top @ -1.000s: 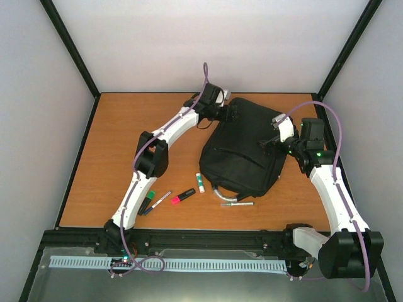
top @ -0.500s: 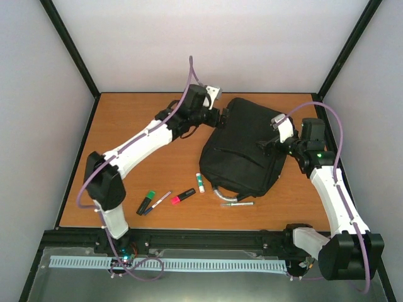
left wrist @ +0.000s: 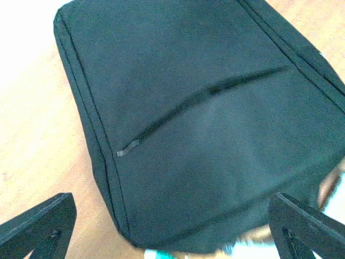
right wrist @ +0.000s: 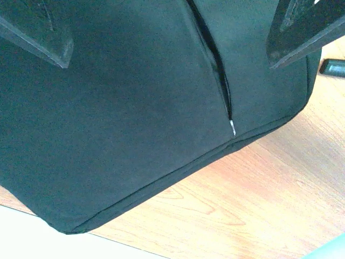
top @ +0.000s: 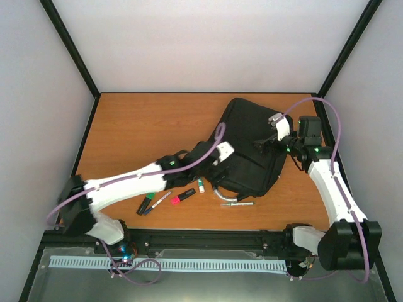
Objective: Pack the student bag
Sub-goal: Adjust the student bag at the center of the board, then pick up the stationery from the center of the board, then place the stationery in the student bag.
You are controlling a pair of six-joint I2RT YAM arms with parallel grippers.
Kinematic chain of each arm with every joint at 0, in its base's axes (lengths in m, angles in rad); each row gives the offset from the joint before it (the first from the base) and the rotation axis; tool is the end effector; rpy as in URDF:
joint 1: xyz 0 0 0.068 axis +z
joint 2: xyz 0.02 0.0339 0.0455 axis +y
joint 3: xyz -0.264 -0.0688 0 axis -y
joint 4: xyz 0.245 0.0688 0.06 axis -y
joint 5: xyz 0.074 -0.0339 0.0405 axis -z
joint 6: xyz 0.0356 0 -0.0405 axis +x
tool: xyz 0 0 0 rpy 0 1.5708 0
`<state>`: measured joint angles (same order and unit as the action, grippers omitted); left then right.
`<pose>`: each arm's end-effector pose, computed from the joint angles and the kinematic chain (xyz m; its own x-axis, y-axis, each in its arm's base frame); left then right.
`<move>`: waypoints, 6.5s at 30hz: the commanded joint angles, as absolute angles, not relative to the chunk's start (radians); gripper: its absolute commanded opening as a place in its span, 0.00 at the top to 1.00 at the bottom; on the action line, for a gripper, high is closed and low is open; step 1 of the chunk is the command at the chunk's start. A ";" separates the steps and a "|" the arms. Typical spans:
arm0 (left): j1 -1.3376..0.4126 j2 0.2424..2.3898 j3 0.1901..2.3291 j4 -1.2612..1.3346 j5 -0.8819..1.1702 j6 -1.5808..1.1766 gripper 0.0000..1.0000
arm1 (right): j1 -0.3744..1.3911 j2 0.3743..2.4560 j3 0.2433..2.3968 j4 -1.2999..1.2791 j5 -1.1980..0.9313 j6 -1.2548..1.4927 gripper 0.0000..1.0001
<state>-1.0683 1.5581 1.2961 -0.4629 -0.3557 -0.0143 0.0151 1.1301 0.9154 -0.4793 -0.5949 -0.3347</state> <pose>0.1790 -0.3001 0.3008 -0.3293 0.5713 -0.7518 0.6913 0.6882 0.2202 0.2388 0.0236 0.2925 -0.4585 -0.2790 -0.8438 -0.6287 0.7728 0.0861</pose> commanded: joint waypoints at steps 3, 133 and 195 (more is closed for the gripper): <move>-1.111 1.242 0.981 -0.076 -0.129 0.000 0.00 | 0.015 1.195 0.948 -0.533 -0.669 -0.366 0.00; -1.094 1.473 1.135 -0.687 0.154 -0.200 0.94 | 0.097 1.372 1.025 -0.622 -0.503 -0.518 0.31; -0.788 1.772 1.471 -0.504 0.263 -0.365 0.52 | 0.353 1.365 0.989 -0.517 -0.149 -0.514 0.97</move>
<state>-0.7990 1.9038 1.4994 -0.4969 0.2871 -0.3813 0.3477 1.3678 0.9928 -0.5282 -0.1169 -0.5270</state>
